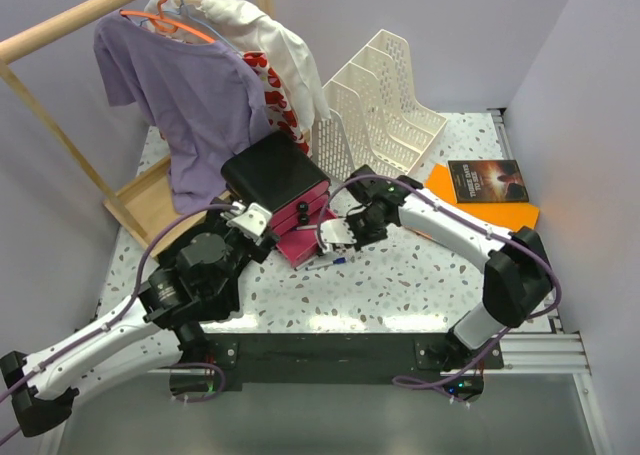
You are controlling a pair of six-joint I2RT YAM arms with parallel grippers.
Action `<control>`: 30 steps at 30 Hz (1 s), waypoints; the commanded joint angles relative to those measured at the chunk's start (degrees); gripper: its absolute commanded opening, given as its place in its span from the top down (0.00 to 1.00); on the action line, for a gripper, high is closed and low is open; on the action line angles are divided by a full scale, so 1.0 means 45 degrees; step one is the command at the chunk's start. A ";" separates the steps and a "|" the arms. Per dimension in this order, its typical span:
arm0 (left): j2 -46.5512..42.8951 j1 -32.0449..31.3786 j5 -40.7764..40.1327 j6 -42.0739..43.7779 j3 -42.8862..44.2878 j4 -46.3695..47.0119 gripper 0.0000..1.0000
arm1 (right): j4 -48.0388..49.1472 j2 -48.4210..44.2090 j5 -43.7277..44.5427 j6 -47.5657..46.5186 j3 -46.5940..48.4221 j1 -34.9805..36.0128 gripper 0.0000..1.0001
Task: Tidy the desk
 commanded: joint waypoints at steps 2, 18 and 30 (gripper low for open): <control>-0.0340 0.0194 -0.2270 0.0007 -0.0107 0.0491 0.00 | 0.0305 0.0762 0.1432 0.2468 0.2118 0.1989 1.00; -0.1357 0.0683 -0.3662 -0.0130 -0.0380 0.1116 0.00 | 0.3684 0.3537 0.4598 0.3974 0.3957 0.4160 0.75; -0.1376 0.0722 -0.3038 -0.0092 -0.0400 0.1096 0.00 | 0.2808 0.2192 0.3097 0.4969 0.3216 0.4044 0.52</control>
